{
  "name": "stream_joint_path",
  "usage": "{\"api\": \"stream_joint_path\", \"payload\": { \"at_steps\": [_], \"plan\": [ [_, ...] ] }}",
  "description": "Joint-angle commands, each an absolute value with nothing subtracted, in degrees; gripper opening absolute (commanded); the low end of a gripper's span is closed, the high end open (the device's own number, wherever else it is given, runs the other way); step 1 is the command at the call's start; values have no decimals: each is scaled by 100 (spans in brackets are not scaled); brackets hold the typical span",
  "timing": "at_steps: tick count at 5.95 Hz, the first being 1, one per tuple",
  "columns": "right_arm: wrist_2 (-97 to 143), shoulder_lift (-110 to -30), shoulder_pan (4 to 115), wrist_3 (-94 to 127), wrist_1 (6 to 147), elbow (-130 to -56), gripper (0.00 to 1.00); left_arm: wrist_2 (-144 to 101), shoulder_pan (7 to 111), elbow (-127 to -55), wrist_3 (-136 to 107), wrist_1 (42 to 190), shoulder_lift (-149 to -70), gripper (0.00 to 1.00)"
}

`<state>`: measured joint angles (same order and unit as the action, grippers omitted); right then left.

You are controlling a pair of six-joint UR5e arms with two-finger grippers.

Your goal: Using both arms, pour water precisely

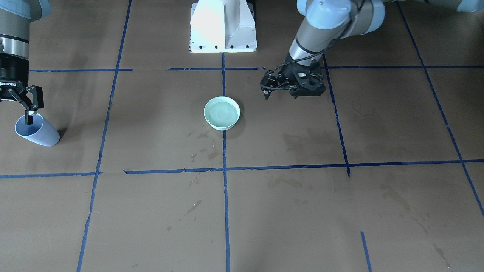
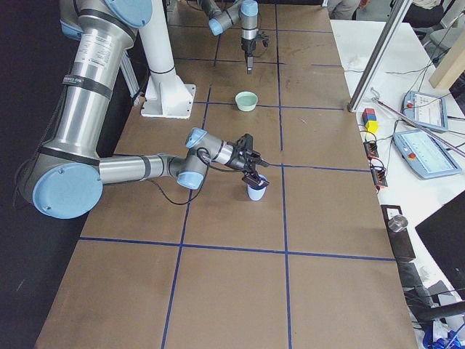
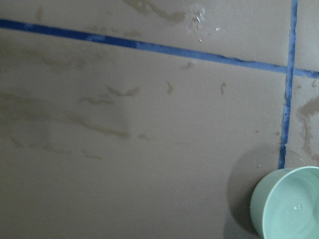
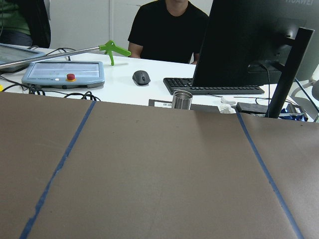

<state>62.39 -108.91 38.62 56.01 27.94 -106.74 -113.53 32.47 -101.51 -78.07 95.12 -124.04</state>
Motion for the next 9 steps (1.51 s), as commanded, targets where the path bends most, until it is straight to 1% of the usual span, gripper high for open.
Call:
{"api": "stream_joint_path", "payload": {
  "at_steps": [1,2,3,4,6,7,8,9],
  "plan": [
    [7674,-10863,4776,4759,2804,-10653,100,-11277,2981,-9408,-8206,9571,-12944,100],
    [8517,-10846,5399,4033,2856,-10635,100,-11076,2745,-9204,-8279,9902,-12955,100],
    [10248,-10715,6432,3451,3344,-10643,100,-11039,2681,-9124,-8279,9957,-12955,91],
    [11571,-10331,7356,2697,4158,-10635,100,-11039,2681,-9114,-8323,9975,-12972,83],
    [12957,-10169,8302,898,5687,-10635,100,-11039,2663,-9018,-8587,10212,-12973,64],
    [13355,-9925,8662,35,6522,-10678,100,-11039,2663,-8983,-8587,10309,-12981,59],
    [13472,-9914,8727,-8,6635,-10687,100,-11039,2663,-8982,-8587,10423,-12973,47],
    [13474,-9914,8728,-9,6618,-10687,100,-11039,2672,-8974,-8587,10476,-12964,30]
  ]
}}
